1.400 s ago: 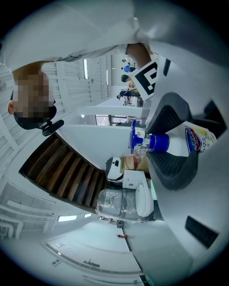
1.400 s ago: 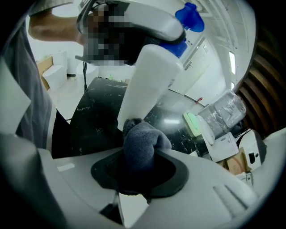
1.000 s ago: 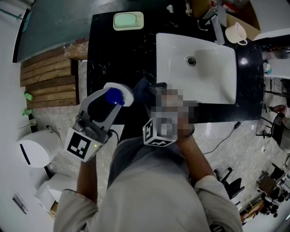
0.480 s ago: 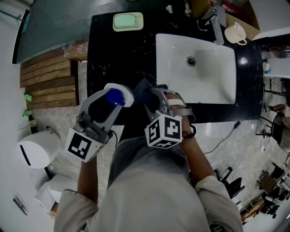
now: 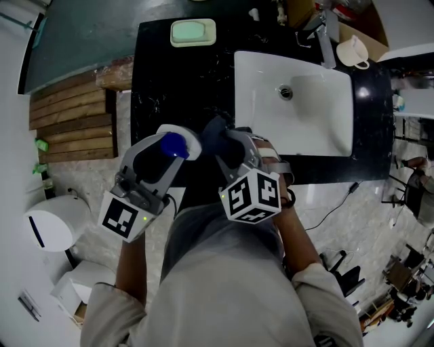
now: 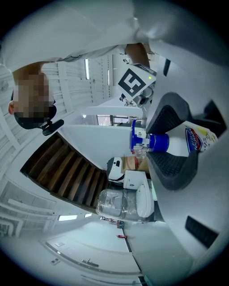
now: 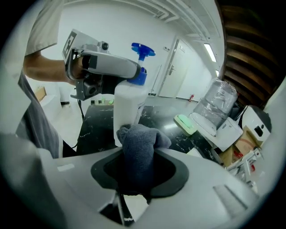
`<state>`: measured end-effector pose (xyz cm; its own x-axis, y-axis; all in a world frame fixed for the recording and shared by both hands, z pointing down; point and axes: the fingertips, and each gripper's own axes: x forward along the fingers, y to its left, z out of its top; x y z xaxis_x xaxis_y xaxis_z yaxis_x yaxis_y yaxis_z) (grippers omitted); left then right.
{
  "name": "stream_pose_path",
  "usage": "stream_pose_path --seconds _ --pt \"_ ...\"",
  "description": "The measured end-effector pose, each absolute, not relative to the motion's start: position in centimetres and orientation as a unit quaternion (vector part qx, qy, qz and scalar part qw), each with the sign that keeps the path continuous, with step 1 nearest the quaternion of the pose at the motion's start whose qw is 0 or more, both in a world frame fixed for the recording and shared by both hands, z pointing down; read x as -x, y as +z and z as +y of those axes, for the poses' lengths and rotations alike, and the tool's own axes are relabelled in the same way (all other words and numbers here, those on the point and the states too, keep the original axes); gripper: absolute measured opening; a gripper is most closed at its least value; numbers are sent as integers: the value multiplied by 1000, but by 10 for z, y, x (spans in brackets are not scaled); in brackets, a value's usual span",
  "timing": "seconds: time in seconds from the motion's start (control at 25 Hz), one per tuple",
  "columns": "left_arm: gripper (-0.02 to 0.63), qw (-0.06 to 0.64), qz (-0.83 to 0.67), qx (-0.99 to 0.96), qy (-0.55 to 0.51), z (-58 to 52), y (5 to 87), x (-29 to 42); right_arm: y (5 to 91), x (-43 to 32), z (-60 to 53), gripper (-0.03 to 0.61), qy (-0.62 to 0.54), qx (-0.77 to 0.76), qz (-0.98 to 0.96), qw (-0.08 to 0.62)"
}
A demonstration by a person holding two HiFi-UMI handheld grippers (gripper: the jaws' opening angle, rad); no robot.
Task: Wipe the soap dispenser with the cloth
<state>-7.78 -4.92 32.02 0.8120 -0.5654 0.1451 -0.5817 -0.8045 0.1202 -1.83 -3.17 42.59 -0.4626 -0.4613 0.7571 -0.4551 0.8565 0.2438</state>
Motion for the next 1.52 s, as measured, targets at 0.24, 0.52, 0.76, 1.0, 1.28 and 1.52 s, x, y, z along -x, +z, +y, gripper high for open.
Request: stream_pose_path --seconds 0.24,0.52,0.76,1.0,1.28,1.52 --pt "124 80 -303 -948 49 -49 320 78 419 19 -32 118 4 -274 -860 431" --pt "124 80 -304 -948 49 -48 320 78 410 18 -33 118 5 -280 -863 421" --pt "124 78 -303 -948 49 -49 321 78 401 18 -34 118 -2 -285 -864 415" --pt "124 78 -304 -948 48 -48 321 78 388 17 -35 118 -9 -292 -867 404" --pt "124 76 -303 -949 50 -49 321 78 373 17 -36 118 -17 -300 -869 394" --pt "124 77 -302 -949 46 -49 321 78 363 17 -38 118 -22 -305 -870 388"
